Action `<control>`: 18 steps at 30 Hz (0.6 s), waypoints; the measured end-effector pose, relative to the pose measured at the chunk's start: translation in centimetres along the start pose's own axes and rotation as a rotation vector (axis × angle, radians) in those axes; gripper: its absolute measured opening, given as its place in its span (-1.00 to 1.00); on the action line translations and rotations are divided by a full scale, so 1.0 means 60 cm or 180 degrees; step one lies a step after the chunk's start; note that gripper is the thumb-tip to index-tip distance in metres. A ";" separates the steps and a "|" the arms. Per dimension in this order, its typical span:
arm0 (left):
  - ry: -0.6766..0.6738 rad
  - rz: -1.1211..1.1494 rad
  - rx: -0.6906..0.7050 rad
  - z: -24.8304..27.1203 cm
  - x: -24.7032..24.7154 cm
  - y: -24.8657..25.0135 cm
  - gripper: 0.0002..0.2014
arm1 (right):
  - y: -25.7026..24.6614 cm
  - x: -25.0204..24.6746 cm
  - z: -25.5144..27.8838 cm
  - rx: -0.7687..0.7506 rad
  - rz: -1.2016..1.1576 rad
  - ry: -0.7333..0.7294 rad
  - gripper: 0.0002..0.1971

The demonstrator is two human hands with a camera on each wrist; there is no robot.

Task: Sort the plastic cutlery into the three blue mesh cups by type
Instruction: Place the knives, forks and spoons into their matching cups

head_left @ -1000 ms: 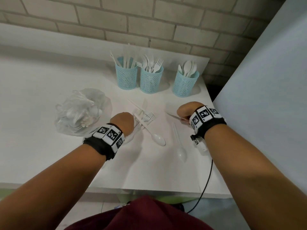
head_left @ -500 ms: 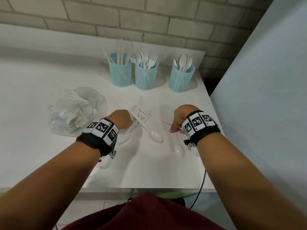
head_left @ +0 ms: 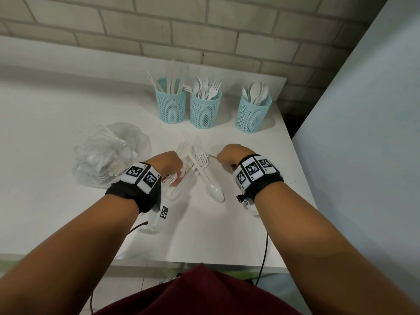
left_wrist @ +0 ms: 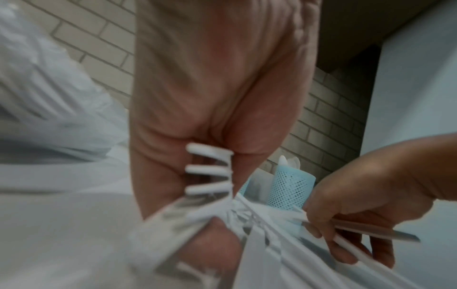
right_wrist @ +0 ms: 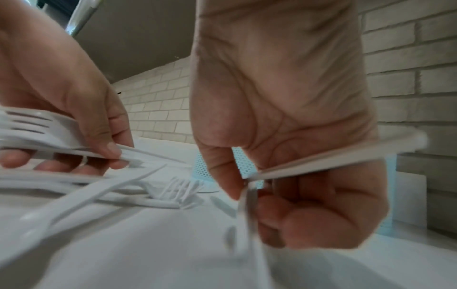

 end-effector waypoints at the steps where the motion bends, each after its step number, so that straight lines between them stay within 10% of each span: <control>1: -0.0029 0.0367 -0.0001 0.001 -0.001 -0.003 -0.80 | -0.001 -0.006 -0.001 0.0001 -0.0059 0.0011 -0.70; 8: -0.0065 0.1388 0.0419 0.001 -0.013 0.009 -0.81 | -0.028 -0.035 -0.011 -0.0710 -0.2130 0.0423 -0.63; 18: 0.0372 0.1326 0.0833 -0.029 -0.029 0.044 -0.83 | -0.079 -0.016 -0.051 -0.1066 -0.1520 0.0424 -0.71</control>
Point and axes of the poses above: each hand's wrist, its own z-axis away from the middle knuckle, its own x-axis out of the palm, y = z × x, the point moved 6 cm from there along -z, towards the middle knuckle, and after that the axes turned 15 degrees about -y, right-handed, at the moved point
